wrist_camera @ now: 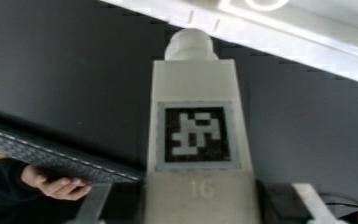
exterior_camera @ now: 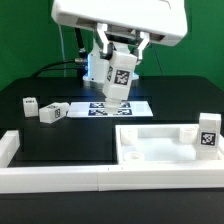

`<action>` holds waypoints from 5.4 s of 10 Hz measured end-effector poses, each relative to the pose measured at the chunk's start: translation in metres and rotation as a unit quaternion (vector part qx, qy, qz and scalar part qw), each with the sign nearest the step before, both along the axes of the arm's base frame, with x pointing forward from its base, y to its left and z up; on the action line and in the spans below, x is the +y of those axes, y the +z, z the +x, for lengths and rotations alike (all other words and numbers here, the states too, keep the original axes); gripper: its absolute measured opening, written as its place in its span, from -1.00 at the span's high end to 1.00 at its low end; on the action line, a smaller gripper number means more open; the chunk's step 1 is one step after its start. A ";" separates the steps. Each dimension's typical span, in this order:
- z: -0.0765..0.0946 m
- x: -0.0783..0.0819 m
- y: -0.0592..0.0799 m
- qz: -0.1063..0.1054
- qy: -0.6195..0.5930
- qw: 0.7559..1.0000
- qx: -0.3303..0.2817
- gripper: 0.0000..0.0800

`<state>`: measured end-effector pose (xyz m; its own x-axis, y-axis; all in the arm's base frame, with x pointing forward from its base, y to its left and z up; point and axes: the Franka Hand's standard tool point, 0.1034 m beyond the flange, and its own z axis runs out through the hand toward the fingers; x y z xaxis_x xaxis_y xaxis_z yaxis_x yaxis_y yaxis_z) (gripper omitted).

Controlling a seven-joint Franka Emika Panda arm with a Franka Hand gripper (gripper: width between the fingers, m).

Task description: Assemble square table

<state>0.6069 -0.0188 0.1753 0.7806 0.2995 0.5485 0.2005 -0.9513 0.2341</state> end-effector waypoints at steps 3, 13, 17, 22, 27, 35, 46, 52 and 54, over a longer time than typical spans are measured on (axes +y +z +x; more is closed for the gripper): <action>-0.002 -0.007 -0.014 0.003 0.009 0.999 0.041 0.27; 0.013 0.041 0.008 0.065 0.026 0.995 0.070 0.27; 0.009 0.008 -0.027 0.067 0.039 0.992 0.098 0.27; 0.011 0.011 -0.057 0.075 0.033 0.991 0.106 0.27; 0.011 0.020 -0.070 0.079 0.032 0.991 0.107 0.27; 0.014 0.023 -0.079 0.082 0.030 0.990 0.108 -0.26; 0.012 0.022 -0.079 0.122 -0.031 0.983 0.133 -0.62; 0.004 0.026 -0.102 0.158 -0.073 0.959 0.225 -0.62; 0.006 0.026 -0.099 0.162 -0.070 0.954 0.242 -0.62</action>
Offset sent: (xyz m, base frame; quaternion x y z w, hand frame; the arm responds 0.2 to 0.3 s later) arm 0.0363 0.0564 -0.0090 0.2422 0.0206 0.0634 0.9679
